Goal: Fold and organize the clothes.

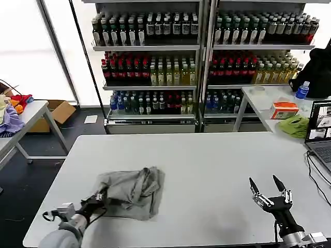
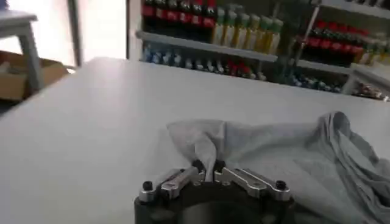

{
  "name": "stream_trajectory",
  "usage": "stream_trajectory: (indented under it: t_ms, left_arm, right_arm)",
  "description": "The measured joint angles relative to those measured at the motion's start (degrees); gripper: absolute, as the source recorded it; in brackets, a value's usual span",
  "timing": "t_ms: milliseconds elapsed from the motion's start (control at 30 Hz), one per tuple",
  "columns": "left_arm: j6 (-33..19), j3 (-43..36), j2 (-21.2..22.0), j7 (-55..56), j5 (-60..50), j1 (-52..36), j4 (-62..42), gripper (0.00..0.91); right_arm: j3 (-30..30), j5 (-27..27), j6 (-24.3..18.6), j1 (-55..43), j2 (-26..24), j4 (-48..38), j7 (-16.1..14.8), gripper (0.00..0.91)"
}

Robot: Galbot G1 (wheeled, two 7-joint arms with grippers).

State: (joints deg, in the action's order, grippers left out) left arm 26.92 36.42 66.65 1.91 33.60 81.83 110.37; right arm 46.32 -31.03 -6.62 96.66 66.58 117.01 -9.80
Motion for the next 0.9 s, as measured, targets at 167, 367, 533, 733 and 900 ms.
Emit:
stream_trajectory:
  t_ms: [167, 367, 533, 733, 900]
  left_arm:
    - [-0.58, 8.54, -4.51, -2.82, -0.59, 0.56, -0.84, 0.03]
    - [0.24, 18.32, -11.96, -6.36, -0.67, 0.21, -1.26, 0.02]
    - [1.25, 22.12, -17.6, -7.36, 1.79, -0.23, -0.27, 0.02]
    - [2.19, 19.72, -19.53, -6.66, 3.88, -1.14, 2.95, 0.02]
    - [2.09, 11.02, -18.57, -4.72, 4.6, -3.15, 6.06, 0.02]
  right_arm:
    - [-0.58, -0.09, -0.02, -0.41, -0.11, -0.13, 0.03, 0.907]
    - [-0.73, -0.43, -0.33, -0.48, -0.1, 0.01, 0.01, 0.907]
    - [-0.85, -0.55, -0.8, -0.88, 0.07, -0.53, -0.01, 0.907]
    - [-1.0, -0.52, -1.65, -0.56, 0.59, -1.29, -0.09, 0.907]
    - [-0.76, -0.49, -2.13, -0.21, 1.14, -1.84, -0.07, 0.907]
